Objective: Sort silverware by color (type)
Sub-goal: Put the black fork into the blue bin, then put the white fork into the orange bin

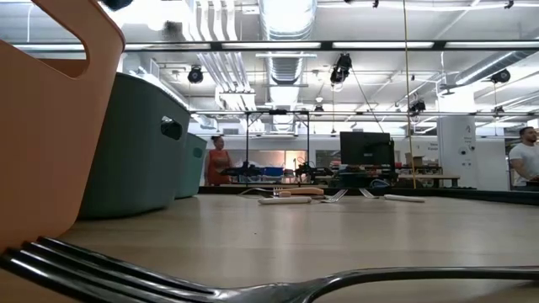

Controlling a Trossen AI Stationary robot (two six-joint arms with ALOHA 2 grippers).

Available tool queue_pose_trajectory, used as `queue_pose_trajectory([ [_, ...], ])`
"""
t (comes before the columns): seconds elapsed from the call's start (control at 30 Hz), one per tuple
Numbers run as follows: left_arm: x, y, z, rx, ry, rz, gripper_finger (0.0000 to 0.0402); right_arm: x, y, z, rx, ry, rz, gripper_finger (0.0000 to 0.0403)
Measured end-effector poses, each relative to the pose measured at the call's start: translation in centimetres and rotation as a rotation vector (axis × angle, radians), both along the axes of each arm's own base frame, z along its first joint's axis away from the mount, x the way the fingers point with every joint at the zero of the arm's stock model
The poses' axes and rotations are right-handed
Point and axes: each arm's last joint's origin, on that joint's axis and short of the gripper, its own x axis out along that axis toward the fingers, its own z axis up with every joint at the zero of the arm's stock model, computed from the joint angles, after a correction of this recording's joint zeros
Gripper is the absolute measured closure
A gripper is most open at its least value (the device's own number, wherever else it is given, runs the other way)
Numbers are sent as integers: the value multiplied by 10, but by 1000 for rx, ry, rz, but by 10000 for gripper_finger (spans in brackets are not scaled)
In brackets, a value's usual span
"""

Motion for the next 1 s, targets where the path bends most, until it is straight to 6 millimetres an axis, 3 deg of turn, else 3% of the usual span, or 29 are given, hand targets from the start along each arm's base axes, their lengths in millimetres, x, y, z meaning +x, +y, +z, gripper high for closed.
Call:
queue_pose_trajectory([
  [0.23, -28, -1, -40, -181, 477, 43, 401, -23, -4, -23, 206, 282, -128, 259],
  [0.47, -20, -10, -64, -184, 793, -24, 401, -26, 2, -47, 361, 510, -140, 262],
  [0.77, 1, -20, -84, -109, 945, -38, 394, -20, 12, -66, 465, 649, -46, 275],
  [1.0, 4, -24, -88, -168, 998, -97, 331, -28, 25, -69, 503, 707, -5, 269],
])
